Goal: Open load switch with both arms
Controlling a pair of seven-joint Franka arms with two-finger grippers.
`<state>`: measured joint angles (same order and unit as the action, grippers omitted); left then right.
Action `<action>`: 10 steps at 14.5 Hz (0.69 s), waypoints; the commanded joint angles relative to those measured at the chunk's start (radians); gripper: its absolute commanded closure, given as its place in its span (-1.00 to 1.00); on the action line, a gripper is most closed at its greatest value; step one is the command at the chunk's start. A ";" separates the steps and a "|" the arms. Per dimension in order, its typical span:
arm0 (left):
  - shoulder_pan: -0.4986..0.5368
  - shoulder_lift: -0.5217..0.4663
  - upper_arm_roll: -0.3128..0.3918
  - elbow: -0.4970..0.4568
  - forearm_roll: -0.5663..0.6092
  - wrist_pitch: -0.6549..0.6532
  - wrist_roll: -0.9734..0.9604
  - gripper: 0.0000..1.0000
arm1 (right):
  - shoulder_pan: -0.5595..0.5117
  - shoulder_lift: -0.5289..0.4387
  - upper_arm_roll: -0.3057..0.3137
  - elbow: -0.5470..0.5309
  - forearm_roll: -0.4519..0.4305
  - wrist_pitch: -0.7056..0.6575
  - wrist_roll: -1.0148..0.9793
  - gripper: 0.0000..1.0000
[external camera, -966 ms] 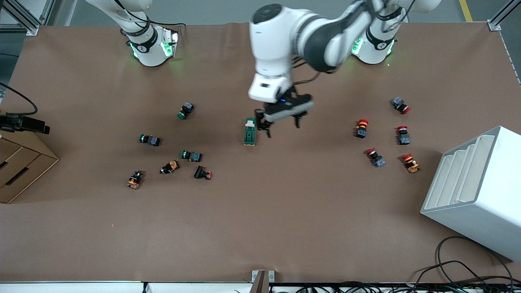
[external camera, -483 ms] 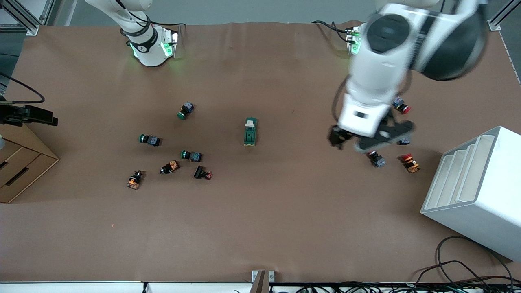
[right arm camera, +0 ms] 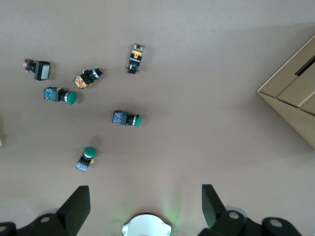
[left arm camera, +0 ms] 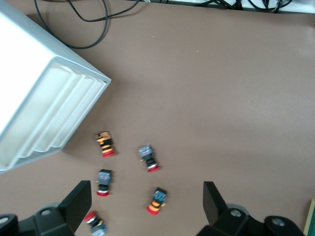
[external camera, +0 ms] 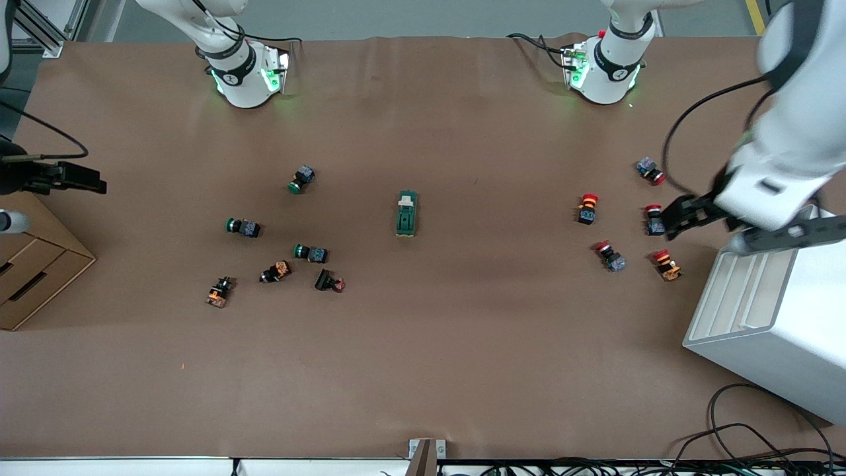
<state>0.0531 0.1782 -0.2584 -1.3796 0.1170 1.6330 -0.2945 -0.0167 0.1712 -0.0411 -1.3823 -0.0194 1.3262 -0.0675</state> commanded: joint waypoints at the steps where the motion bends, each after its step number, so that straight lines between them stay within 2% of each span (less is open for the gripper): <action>1: -0.010 -0.172 0.085 -0.162 -0.060 -0.005 0.132 -1.00 | 0.057 -0.084 -0.068 -0.095 -0.001 0.037 0.008 -1.00; 2: -0.010 -0.213 0.085 -0.197 -0.063 -0.013 0.135 -1.00 | 0.057 -0.119 -0.066 -0.128 -0.002 0.057 0.006 -1.00; 5: -0.007 -0.256 0.087 -0.228 -0.100 -0.051 0.153 -1.00 | 0.055 -0.219 -0.065 -0.239 -0.002 0.103 0.003 -1.00; 10: -0.033 -0.330 0.087 -0.306 -0.119 -0.053 0.156 -1.00 | 0.014 -0.314 0.009 -0.276 -0.007 0.102 0.003 -1.00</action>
<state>0.0369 -0.1022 -0.1780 -1.6373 0.0197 1.5747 -0.1576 0.0212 -0.0712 -0.0669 -1.5927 -0.0197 1.4031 -0.0680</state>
